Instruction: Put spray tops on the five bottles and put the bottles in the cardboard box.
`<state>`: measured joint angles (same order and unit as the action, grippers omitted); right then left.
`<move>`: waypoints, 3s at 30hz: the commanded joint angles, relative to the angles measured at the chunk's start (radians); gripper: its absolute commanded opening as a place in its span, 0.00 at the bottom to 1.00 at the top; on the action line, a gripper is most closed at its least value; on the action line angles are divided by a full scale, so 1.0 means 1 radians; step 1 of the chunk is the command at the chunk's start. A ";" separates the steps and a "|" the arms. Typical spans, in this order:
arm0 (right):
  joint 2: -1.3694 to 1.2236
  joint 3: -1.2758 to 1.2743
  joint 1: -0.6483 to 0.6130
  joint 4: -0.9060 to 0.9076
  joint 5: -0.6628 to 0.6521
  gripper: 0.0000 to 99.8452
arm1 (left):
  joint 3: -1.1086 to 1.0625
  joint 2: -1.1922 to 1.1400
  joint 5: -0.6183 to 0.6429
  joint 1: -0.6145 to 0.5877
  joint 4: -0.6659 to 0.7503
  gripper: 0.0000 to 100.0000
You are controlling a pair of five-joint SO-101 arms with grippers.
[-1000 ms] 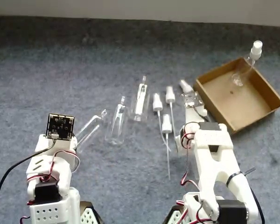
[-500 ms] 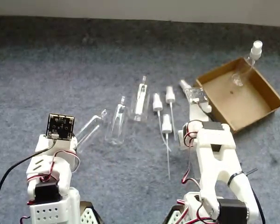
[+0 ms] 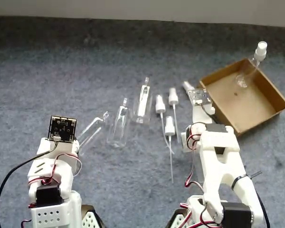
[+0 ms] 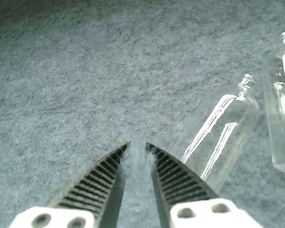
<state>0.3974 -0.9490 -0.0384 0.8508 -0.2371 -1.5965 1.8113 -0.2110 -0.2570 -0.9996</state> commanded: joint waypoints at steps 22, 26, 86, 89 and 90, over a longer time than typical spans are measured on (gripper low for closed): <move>-0.002 -0.054 0.010 -0.013 -0.058 0.30 | 0.008 0.008 -0.011 -0.005 0.002 0.01; -0.002 -0.054 0.010 -0.019 -0.060 0.30 | 0.008 0.008 -0.011 -0.005 0.002 0.01; 1.302 -0.472 -0.151 0.015 0.110 0.13 | 0.074 0.004 -0.109 -0.024 -0.006 0.01; 1.359 -0.506 -0.151 0.015 0.115 0.13 | 0.113 0.001 -0.164 -0.019 -0.006 0.01; 1.380 -0.516 -0.151 0.015 0.115 0.13 | 0.124 0.001 -0.183 -0.019 -0.006 0.01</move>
<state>1.7185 -1.4630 -0.1857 0.8646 -0.1358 -1.5612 1.8113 -0.3261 -0.2677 -0.9996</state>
